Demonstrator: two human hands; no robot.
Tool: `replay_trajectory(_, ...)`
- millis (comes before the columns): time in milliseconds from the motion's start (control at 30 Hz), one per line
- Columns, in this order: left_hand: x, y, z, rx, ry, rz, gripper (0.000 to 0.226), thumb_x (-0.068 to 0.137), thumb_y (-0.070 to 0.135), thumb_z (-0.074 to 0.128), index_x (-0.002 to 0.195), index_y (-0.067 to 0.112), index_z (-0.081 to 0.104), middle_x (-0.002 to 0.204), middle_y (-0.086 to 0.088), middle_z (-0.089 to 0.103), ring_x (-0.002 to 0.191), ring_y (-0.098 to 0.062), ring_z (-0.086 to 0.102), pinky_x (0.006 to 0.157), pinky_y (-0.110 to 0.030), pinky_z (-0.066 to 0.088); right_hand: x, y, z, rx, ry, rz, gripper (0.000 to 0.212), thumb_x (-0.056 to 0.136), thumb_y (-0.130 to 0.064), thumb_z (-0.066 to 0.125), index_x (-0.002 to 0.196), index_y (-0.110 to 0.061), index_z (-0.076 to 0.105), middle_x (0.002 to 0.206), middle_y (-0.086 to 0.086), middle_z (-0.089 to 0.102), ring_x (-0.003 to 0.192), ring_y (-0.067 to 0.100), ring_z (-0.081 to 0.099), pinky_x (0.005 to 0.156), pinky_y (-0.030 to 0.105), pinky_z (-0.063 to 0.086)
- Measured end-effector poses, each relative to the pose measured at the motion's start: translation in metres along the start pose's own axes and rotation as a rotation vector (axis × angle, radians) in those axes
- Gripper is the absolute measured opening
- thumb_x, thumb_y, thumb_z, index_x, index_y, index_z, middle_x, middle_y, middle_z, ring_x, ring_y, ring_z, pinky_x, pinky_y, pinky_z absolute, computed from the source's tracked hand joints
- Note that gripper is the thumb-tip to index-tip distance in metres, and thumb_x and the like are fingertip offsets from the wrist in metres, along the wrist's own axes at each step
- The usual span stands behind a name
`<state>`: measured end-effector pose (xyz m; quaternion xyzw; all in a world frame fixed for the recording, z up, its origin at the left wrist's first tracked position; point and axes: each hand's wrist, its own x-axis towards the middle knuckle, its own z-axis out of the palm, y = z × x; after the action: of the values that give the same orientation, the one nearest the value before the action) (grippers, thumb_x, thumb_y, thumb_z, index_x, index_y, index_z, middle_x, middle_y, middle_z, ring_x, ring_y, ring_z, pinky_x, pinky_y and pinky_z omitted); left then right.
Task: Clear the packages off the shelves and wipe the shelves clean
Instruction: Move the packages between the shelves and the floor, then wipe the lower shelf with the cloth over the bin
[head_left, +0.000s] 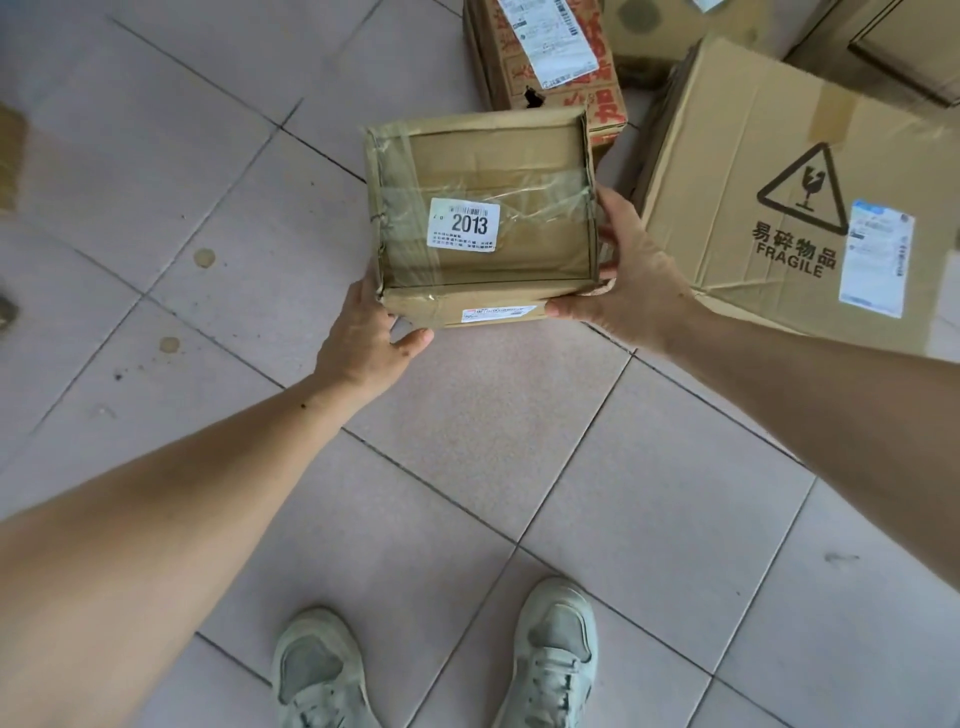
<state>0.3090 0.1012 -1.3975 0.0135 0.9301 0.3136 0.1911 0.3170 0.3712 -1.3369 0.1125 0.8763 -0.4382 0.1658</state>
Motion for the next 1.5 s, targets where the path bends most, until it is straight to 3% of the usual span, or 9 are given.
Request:
replay_trajectory(133, -0.01, 0.014, -0.021, 0.016, -0.03, -0.017, 0.081, 0.082, 0.034, 0.076, 0.147, 0.018, 0.03, 0.141, -0.008, 0.043, 0.112, -0.025, 0.062, 0.09, -0.048, 0.055, -0.015, -0.018, -0.012, -0.056, 0.018, 0.054, 0.104, 0.069, -0.023, 0.09, 0.151, -0.03, 0.026, 0.126, -0.013, 0.055, 0.101, 0.013, 0.064, 0.09, 0.032, 0.051)
replay_trajectory(267, -0.019, 0.034, -0.05, 0.033, -0.02, 0.0, 0.071, 0.083, 0.031, 0.074, 0.14, 0.017, 0.035, 0.136, -0.007, 0.048, 0.108, -0.024, 0.063, 0.089, -0.048, 0.054, -0.026, -0.039, -0.027, -0.131, -0.006, 0.071, 0.09, 0.073, -0.023, 0.087, 0.145, -0.025, 0.033, 0.13, -0.007, 0.056, 0.1, 0.015, 0.063, 0.087, 0.031, 0.048)
replay_trajectory(433, -0.029, 0.053, -0.089, 0.077, -0.038, -0.034, 0.067, 0.085, 0.03, 0.073, 0.14, 0.014, 0.04, 0.134, -0.007, 0.053, 0.115, -0.025, 0.059, 0.095, -0.047, 0.05, -0.039, -0.073, -0.045, -0.385, -0.035, 0.038, 0.072, 0.077, -0.029, 0.083, 0.133, -0.028, 0.038, 0.122, -0.001, 0.061, 0.108, 0.023, 0.061, 0.095, 0.05, 0.048)
replay_trajectory(567, -0.039, 0.066, -0.124, 0.093, -0.099, -0.067, 0.042, 0.088, 0.027, 0.07, 0.125, 0.013, 0.058, 0.125, -0.004, 0.062, 0.117, -0.023, 0.058, 0.097, -0.044, 0.049, -0.044, -0.112, -0.056, -0.634, -0.121, -0.009, 0.064, 0.084, -0.031, 0.075, 0.139, -0.028, 0.04, 0.138, -0.002, 0.053, 0.123, 0.025, 0.053, 0.098, 0.044, 0.04)
replay_trajectory(800, -0.065, 0.08, -0.196, 0.184, -0.159, -0.082, 0.031, 0.091, 0.029, 0.066, 0.119, 0.017, 0.062, 0.122, 0.002, 0.064, 0.118, -0.018, 0.057, 0.099, -0.04, 0.047, -0.05, -0.2, -0.057, -0.903, -0.238, -0.131, 0.038, 0.093, -0.029, 0.061, 0.129, -0.026, 0.05, 0.13, -0.003, 0.054, 0.123, 0.023, 0.051, 0.084, 0.037, 0.041)
replay_trajectory(1000, -0.089, 0.069, -0.268, 0.267, -0.151, -0.071, 0.029, 0.09, 0.031, 0.067, 0.116, 0.019, 0.063, 0.117, 0.003, 0.064, 0.112, -0.019, 0.058, 0.095, -0.039, 0.05, -0.055, -0.285, -0.038, -1.012, -0.286, -0.307, 0.032, 0.094, -0.023, 0.058, 0.125, -0.02, 0.048, 0.125, -0.001, 0.057, 0.113, 0.025, 0.057, 0.074, 0.035, 0.045)
replay_trajectory(1233, -0.121, 0.039, -0.343, 0.225, -0.093, -0.14, 0.034, 0.091, 0.031, 0.068, 0.12, 0.014, 0.062, 0.123, -0.003, 0.064, 0.111, -0.02, 0.062, 0.089, -0.028, 0.048, -0.061, -0.372, -0.004, -1.088, -0.339, -0.462, 0.029, 0.095, -0.026, 0.054, 0.125, -0.025, 0.056, 0.122, -0.003, 0.057, 0.11, 0.024, 0.059, 0.083, 0.04, 0.054)
replay_trajectory(1367, -0.153, 0.021, -0.375, 0.247, -0.033, -0.2, 0.035, 0.093, 0.035, 0.064, 0.124, 0.02, 0.059, 0.125, 0.001, 0.063, 0.112, -0.017, 0.06, 0.079, -0.027, 0.041, -0.072, -0.412, 0.026, -1.111, -0.397, -0.546, 0.034, 0.096, -0.028, 0.054, 0.13, -0.027, 0.054, 0.128, -0.004, 0.055, 0.112, 0.024, 0.058, 0.083, 0.034, 0.047)
replay_trajectory(1500, -0.187, -0.003, -0.394, 0.235, 0.022, -0.296, 0.03, 0.093, 0.034, 0.061, 0.12, 0.024, 0.058, 0.124, 0.002, 0.062, 0.112, -0.02, 0.058, 0.081, -0.031, 0.045, -0.088, -0.449, 0.057, -1.135, -0.469, -0.66, 0.035, 0.098, -0.026, 0.055, 0.132, -0.024, 0.053, 0.13, -0.003, 0.054, 0.113, 0.023, 0.057, 0.078, 0.027, 0.036)
